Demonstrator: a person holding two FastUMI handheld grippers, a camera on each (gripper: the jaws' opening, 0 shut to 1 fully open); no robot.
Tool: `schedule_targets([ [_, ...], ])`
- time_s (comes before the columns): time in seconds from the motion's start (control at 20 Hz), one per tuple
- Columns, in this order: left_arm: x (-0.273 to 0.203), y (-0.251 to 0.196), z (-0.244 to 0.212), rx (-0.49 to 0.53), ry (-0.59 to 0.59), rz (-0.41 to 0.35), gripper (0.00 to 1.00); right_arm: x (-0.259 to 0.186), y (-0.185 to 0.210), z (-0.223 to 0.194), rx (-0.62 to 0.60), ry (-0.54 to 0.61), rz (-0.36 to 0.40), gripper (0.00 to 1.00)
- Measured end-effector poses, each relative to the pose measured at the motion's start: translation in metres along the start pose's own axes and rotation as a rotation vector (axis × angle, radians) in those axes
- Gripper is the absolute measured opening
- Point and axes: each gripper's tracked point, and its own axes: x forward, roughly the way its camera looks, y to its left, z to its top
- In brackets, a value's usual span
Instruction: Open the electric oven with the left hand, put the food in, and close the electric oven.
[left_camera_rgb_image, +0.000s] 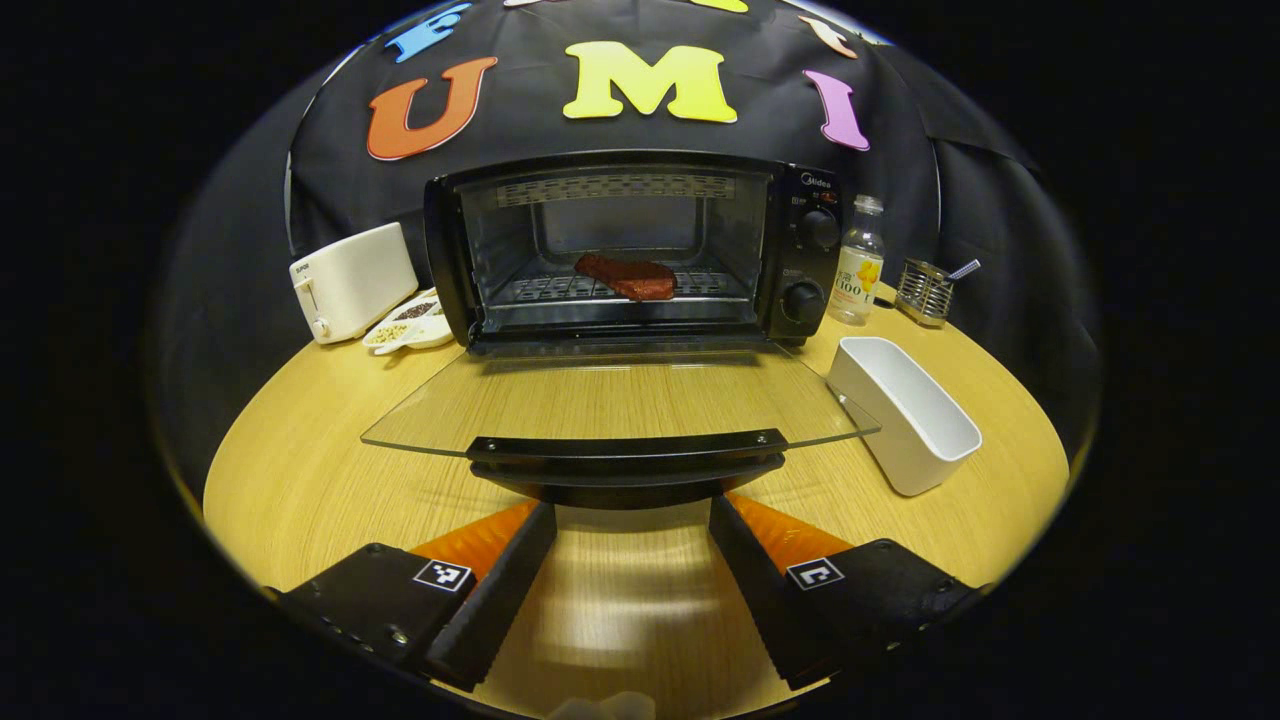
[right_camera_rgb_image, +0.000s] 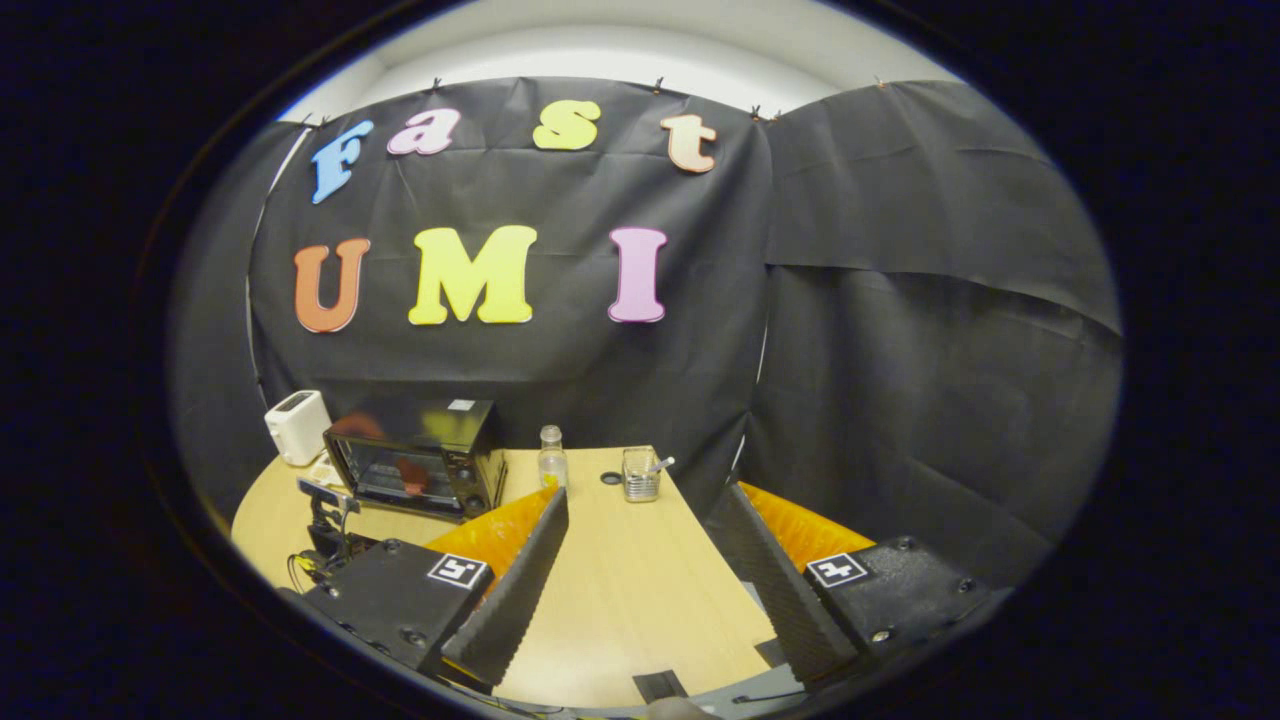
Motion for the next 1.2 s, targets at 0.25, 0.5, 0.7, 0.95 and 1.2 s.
schedule_targets([
  [0.25, -0.007, 0.002, 0.02, 0.005, -0.03, -0.007, 0.98, -0.007, 0.001, -0.007, 0.014, 0.007, 0.003, 1.0],
  [0.5, -0.013, 0.005, 0.051, 0.01, -0.067, -0.014, 0.98, -0.008, 0.003, -0.016, 0.04, 0.023, -0.001, 1.0],
  [0.7, -0.015, 0.008, 0.08, 0.013, -0.105, -0.021, 0.98, -0.01, 0.001, -0.022, 0.054, 0.024, -0.008, 1.0],
  [0.95, -0.006, 0.011, 0.11, 0.015, -0.129, -0.022, 0.98, -0.008, -0.005, -0.025, 0.082, 0.026, -0.022, 1.0],
  [1.2, 0.006, 0.012, 0.143, 0.004, -0.168, -0.02, 0.98, -0.006, -0.009, -0.023, 0.081, 0.021, -0.037, 1.0],
])
